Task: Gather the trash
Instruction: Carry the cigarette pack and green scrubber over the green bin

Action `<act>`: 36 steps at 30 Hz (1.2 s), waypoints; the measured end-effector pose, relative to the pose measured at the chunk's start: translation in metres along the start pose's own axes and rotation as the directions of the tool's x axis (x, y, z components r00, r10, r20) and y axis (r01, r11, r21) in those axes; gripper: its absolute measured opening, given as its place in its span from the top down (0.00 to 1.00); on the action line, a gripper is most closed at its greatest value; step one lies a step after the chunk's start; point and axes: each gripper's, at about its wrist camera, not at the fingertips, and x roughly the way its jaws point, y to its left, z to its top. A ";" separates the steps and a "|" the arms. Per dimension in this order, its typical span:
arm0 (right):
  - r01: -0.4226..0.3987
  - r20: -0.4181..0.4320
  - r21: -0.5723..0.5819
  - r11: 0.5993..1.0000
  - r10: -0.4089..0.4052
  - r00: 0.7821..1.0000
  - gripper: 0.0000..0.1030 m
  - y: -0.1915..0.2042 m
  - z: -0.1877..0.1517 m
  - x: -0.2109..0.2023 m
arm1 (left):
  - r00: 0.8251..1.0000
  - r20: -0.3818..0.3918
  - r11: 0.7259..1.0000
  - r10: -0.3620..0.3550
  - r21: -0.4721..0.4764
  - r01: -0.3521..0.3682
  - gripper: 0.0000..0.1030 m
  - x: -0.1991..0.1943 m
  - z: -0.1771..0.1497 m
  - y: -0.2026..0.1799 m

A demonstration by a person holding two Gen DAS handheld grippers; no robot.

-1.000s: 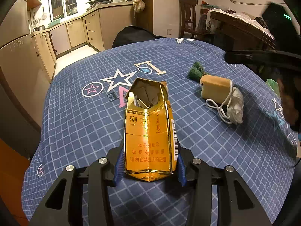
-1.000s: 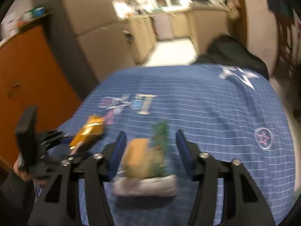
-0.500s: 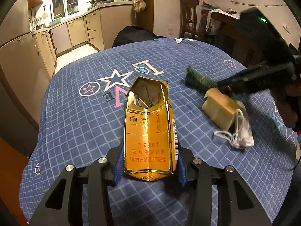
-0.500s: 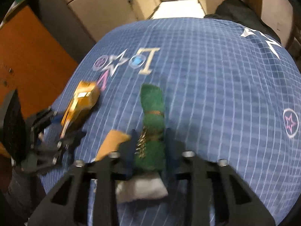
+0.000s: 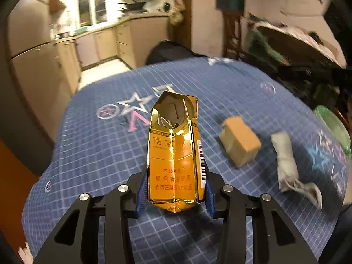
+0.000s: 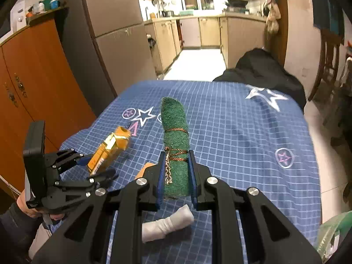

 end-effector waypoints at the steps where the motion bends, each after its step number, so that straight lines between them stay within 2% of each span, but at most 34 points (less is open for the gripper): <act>1: 0.016 0.022 -0.009 1.000 -0.015 1.000 0.83 0.001 -0.003 -0.010 | 1.000 0.009 1.000 0.014 -0.019 -0.014 0.59 -0.005 0.000 0.001; 5: 0.033 0.073 -0.003 0.999 -0.033 0.997 0.83 -0.003 -0.012 -0.038 | 0.994 0.061 0.993 0.086 -0.089 -0.080 0.59 -0.037 0.001 0.000; 10: 0.033 0.120 0.053 0.998 -0.039 0.992 0.83 -0.019 -0.033 -0.064 | 0.986 0.144 0.992 0.088 -0.097 -0.075 0.59 -0.084 0.008 -0.028; 14: 0.050 0.152 0.094 0.994 -0.064 0.986 0.83 -0.029 -0.052 -0.092 | 0.980 0.193 0.995 0.054 -0.096 -0.036 0.59 -0.113 0.014 -0.059; 20: 0.105 0.197 0.129 0.986 -0.129 0.972 0.83 -0.051 -0.066 -0.131 | 0.976 0.218 0.998 -0.003 -0.056 0.016 0.59 -0.131 0.024 -0.114; 29: 0.203 0.227 0.197 0.959 -0.246 0.942 0.83 -0.099 -0.088 -0.181 | 0.966 0.232 0.993 -0.117 0.026 0.114 0.58 -0.136 0.055 -0.219; 36: 0.281 0.219 0.266 0.922 -0.342 0.914 0.83 -0.140 -0.110 -0.218 | 0.959 0.206 0.980 -0.196 0.064 0.187 0.58 -0.117 0.081 -0.290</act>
